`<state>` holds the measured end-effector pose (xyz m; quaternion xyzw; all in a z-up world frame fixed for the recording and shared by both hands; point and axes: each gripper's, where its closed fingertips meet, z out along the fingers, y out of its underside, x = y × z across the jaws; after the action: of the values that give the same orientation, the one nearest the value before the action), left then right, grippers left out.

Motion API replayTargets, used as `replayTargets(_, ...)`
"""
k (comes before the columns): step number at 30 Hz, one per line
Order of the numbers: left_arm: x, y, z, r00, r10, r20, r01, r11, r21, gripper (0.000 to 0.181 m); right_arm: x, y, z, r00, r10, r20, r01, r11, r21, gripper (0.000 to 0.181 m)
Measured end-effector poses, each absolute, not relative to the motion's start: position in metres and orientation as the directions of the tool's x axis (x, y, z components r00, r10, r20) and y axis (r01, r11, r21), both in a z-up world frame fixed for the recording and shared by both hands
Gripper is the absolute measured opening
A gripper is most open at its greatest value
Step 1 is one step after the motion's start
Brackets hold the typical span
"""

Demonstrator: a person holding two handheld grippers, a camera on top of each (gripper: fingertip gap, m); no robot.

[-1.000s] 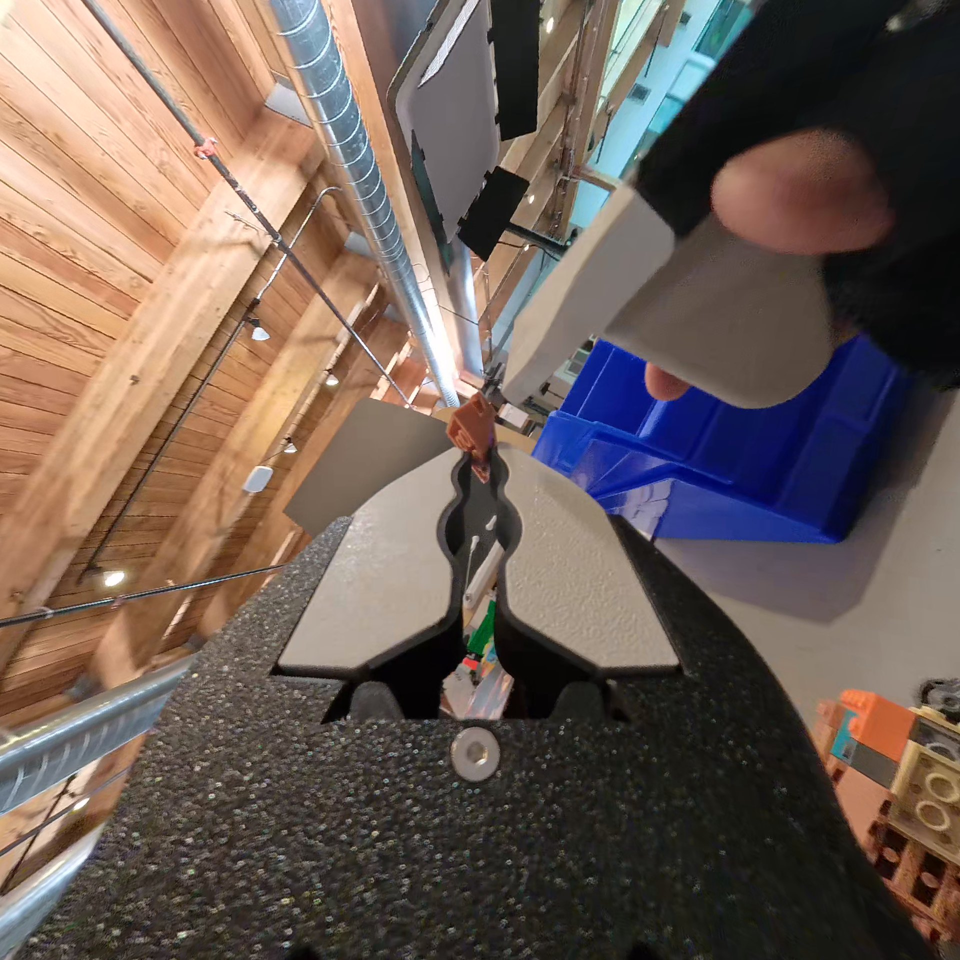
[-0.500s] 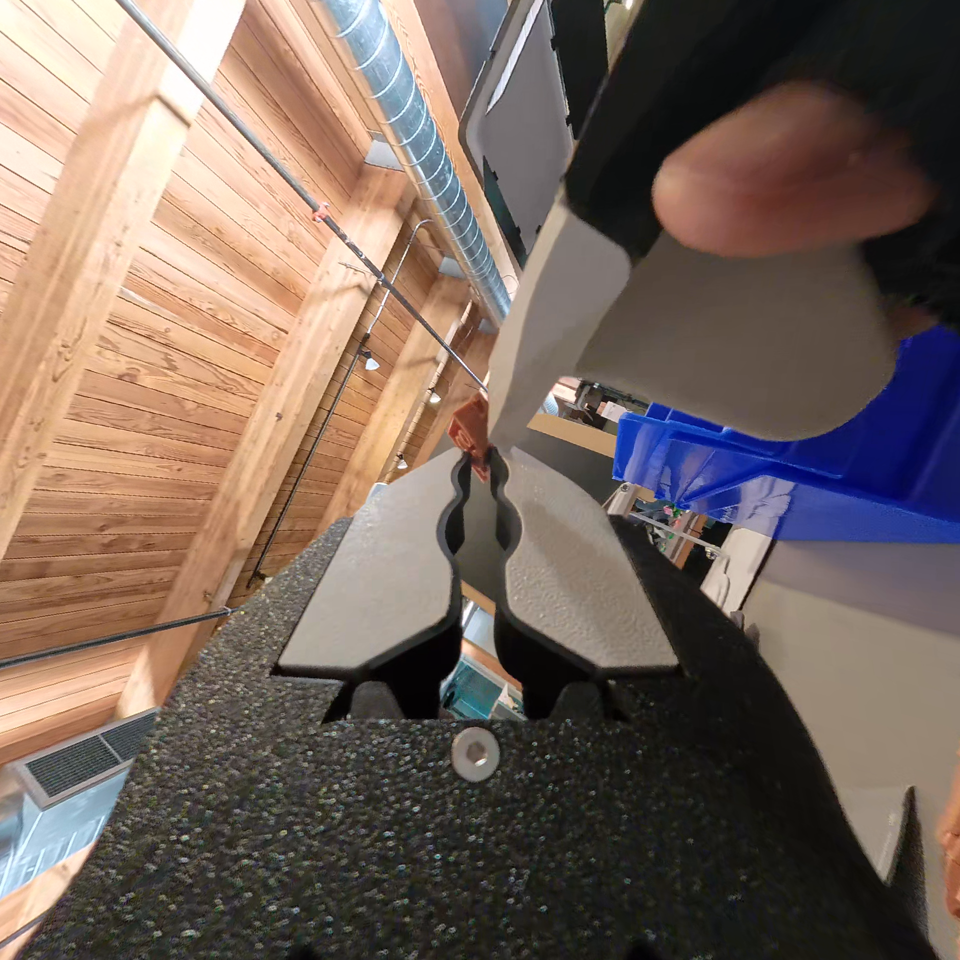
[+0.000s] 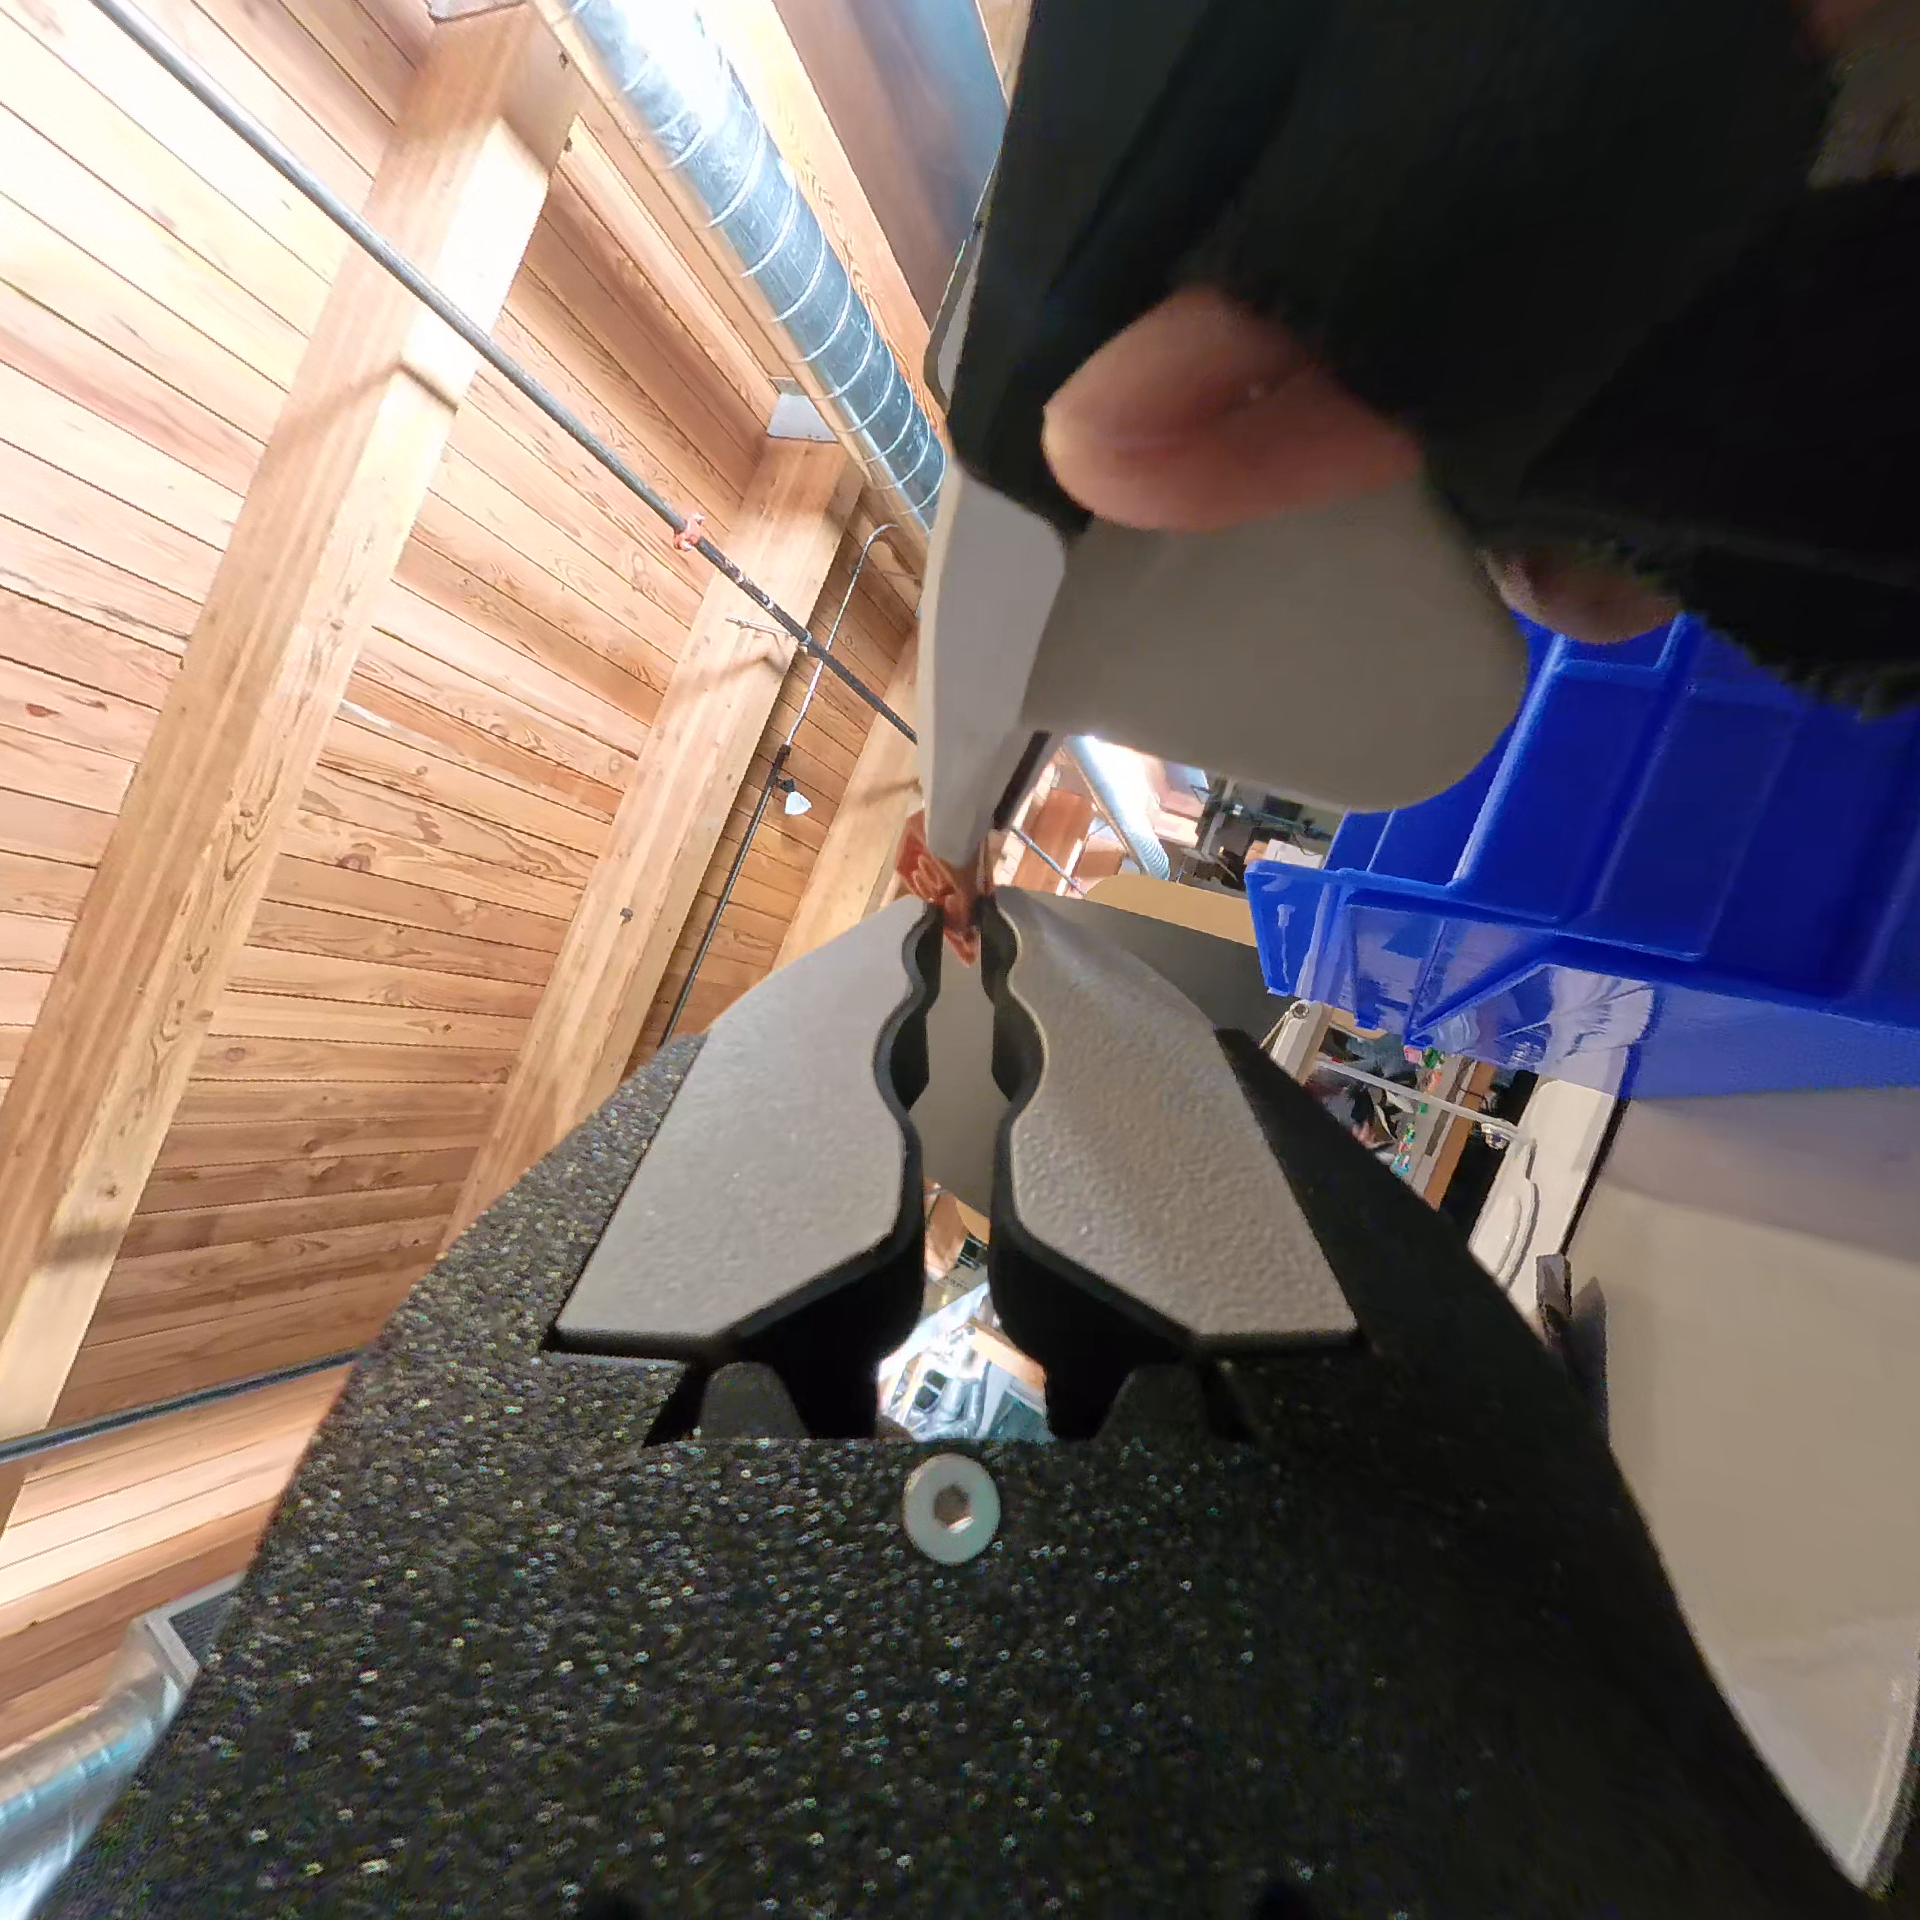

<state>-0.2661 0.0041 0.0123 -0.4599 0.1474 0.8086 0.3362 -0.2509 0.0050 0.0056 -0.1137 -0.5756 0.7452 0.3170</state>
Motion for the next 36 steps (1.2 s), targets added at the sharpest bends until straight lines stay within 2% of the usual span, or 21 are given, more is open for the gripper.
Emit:
replayTargets(16,-0.258,0.005,0.014,-0.271,0.459,-0.846,-0.756,-0.646,-0.109,0.007,-0.246,0.009,0.007,-0.846,0.478,0.236,-0.345,-0.153,-0.926,0.009)
replayTargets(32,-0.254,0.011,0.008,-0.101,0.507,-0.856,-0.824,-0.524,-0.214,0.007,-0.244,0.016,0.001,-0.912,0.347,0.217,-0.294,-0.187,-0.937,0.008)
replayTargets(36,-0.262,0.012,0.004,-0.108,0.474,-0.874,-0.810,-0.552,-0.199,0.007,-0.253,0.018,-0.001,-0.933,0.342,0.114,-0.196,-0.215,-0.957,0.007)
